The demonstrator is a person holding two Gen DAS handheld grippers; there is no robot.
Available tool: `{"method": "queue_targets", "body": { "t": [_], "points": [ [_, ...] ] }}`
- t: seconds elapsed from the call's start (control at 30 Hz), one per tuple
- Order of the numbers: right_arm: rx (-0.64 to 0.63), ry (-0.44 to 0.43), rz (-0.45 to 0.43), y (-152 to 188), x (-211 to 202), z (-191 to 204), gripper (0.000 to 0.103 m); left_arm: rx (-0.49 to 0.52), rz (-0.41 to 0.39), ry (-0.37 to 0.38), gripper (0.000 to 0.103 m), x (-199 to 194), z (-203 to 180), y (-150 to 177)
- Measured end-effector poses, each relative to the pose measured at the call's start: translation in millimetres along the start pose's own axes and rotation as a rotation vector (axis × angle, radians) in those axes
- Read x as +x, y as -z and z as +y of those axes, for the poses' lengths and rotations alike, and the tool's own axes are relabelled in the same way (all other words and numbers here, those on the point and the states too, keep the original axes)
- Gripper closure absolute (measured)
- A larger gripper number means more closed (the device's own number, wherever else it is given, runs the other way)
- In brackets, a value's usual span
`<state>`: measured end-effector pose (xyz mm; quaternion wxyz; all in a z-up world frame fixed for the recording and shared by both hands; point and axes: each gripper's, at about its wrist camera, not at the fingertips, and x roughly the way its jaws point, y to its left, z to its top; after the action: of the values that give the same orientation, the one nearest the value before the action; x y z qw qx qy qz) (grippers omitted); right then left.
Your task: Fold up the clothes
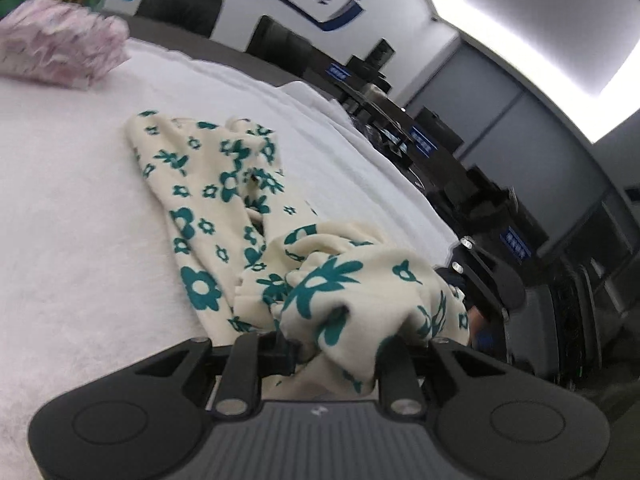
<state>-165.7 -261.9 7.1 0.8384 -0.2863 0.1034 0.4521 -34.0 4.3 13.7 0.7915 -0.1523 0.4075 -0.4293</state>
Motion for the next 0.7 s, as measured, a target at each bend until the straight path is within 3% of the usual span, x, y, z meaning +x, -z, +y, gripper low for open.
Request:
{"method": "queue_targets", "body": {
  "t": [0.03, 0.13, 0.27, 0.37, 0.47, 0.5, 0.53, 0.6, 0.7],
  "points": [
    [-0.017, 0.005, 0.001, -2, -2, 5, 0.001, -0.014, 0.000, 0.003, 0.084, 1, 2, -1],
    [-0.026, 0.053, -0.017, -5, -6, 14, 0.001, -0.054, -0.002, 0.011, 0.084, 2, 9, -3],
    [-0.020, 0.150, -0.016, 2, -5, 17, 0.001, -0.030, -0.013, 0.028, 0.083, 2, 10, 0],
    [-0.023, 0.175, -0.013, 5, 1, 10, 0.010, 0.037, -0.020, 0.023, 0.082, 2, 5, 3],
    [0.013, 0.058, -0.036, 1, 7, -6, 0.049, 0.135, -0.006, 0.002, 0.082, 0, -7, 9],
    [0.058, -0.022, -0.032, -1, 9, -15, 0.075, 0.171, 0.008, -0.002, 0.083, -1, -12, 13],
    [0.138, -0.112, -0.016, -2, 10, -27, 0.087, 0.207, 0.022, -0.006, 0.083, -2, -17, 16],
    [0.314, -0.278, 0.016, -1, 10, -54, 0.087, 0.287, 0.052, -0.011, 0.083, -5, -28, 25],
    [0.527, -0.431, -0.007, 14, 7, -84, 0.088, 0.345, 0.101, 0.026, 0.081, -8, -36, 26]
  ]
}}
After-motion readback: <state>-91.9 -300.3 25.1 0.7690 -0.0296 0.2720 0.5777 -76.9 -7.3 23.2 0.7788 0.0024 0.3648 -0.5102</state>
